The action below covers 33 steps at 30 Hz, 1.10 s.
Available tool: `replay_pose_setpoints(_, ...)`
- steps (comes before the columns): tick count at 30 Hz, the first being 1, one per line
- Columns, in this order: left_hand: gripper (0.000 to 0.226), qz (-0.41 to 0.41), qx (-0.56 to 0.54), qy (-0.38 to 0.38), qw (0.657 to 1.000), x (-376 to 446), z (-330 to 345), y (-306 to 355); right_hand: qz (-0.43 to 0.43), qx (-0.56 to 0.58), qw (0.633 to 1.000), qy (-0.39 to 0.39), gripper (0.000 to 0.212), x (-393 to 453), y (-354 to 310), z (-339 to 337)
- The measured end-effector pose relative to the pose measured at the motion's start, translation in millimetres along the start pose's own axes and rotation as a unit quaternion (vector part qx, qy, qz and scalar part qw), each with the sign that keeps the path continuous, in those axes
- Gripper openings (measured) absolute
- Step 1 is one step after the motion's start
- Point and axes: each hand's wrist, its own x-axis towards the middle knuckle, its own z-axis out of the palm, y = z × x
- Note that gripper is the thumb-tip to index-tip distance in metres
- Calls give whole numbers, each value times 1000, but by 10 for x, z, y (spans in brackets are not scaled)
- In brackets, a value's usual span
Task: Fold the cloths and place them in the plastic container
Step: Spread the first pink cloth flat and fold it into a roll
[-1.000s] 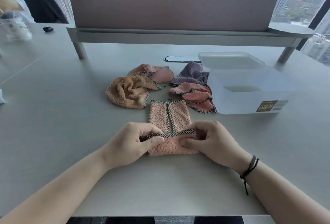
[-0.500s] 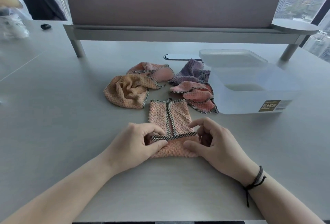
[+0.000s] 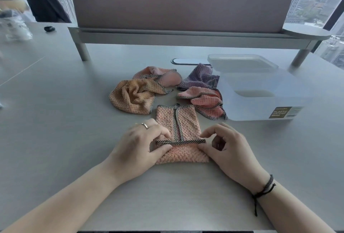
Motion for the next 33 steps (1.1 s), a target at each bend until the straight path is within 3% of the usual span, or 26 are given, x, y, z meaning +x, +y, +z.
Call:
replay_pose_setpoints(5,20,136,10,34,990,-6,-49,129,-48,-23,998,15,20,-26,46,25)
replay_pose_setpoints(8,31,178,-46,-83,979,-36,-25,173,-107,-21,991,74,17,-35,20,10)
replay_pose_setpoints(11,43,141,-52,-204,967,-62,29,101,-187,-23,975,113,12,-67,-34,-20)
replay_pose_setpoints(14,50,117,-61,-260,957,-50,35,63,-209,-43,976,30,10,-106,-59,-12)
replay_pose_setpoints(18,50,112,-77,-282,950,3,12,89,-186,-106,972,-93,34,-109,-50,20)
replay_pose_setpoints(22,52,90,-116,-253,956,-14,22,96,-177,-161,965,-104,38,-106,-44,18)
replay_pose_setpoints(26,48,62,-130,-166,976,-46,17,26,-199,-193,958,-77,29,-92,-12,43)
replay_pose_setpoints(31,32,44,-89,-31,995,-44,-12,-49,-173,-153,972,-48,31,-68,-18,21)
replay_pose_setpoints(33,24,32,-80,-11,996,-32,-26,-24,-144,-144,977,-68,41,-72,-19,-4)
